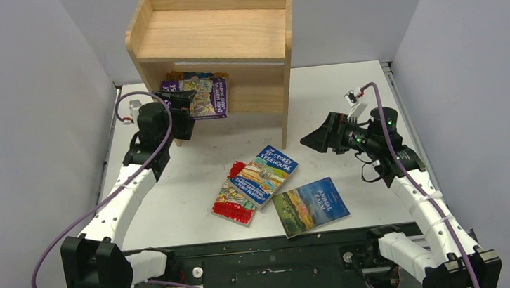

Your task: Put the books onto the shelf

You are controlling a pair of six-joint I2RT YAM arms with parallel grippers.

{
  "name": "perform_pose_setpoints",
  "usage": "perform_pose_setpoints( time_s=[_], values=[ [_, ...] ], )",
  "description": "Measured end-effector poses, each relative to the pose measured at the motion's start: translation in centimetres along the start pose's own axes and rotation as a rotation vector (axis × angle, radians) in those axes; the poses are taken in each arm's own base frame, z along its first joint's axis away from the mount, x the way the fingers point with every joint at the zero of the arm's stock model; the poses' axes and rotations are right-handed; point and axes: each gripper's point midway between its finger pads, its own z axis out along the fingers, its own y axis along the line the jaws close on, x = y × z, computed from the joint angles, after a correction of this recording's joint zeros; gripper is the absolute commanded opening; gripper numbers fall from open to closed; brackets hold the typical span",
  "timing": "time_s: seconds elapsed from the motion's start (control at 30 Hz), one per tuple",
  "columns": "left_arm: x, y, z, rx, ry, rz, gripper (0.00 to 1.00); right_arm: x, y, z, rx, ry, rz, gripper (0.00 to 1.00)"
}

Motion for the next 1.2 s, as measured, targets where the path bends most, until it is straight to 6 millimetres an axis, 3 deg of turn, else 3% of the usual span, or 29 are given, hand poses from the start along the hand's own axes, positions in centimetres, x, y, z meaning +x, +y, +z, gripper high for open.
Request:
perform_pose_setpoints(
  time_s=[0.23, 0.63, 0.97, 1.2],
  values=[
    [-0.1, -0.4, -0.7, 0.019, 0.000, -0.001, 0.56, 0.2, -0.2, 0.1, 0.003, 0.004, 0.006, 0.90],
    [-0.2, -0.3, -0.8, 0.023, -0.002, 0.006, 0.00, 0.3, -0.2, 0.1, 0.003, 0.005, 0.008, 0.90],
    [-0.3, -0.1, -0.7, 0.024, 0.008, 0.029, 0.00, 0.4, -0.3, 0.1, 0.004, 0.007, 0.010, 0.90],
    [-0.1, -0.2, 0.6, 0.028, 0.021, 0.033, 0.00, 0.4, -0.3, 0.1, 0.003, 0.007, 0.009, 0.90]
  ],
)
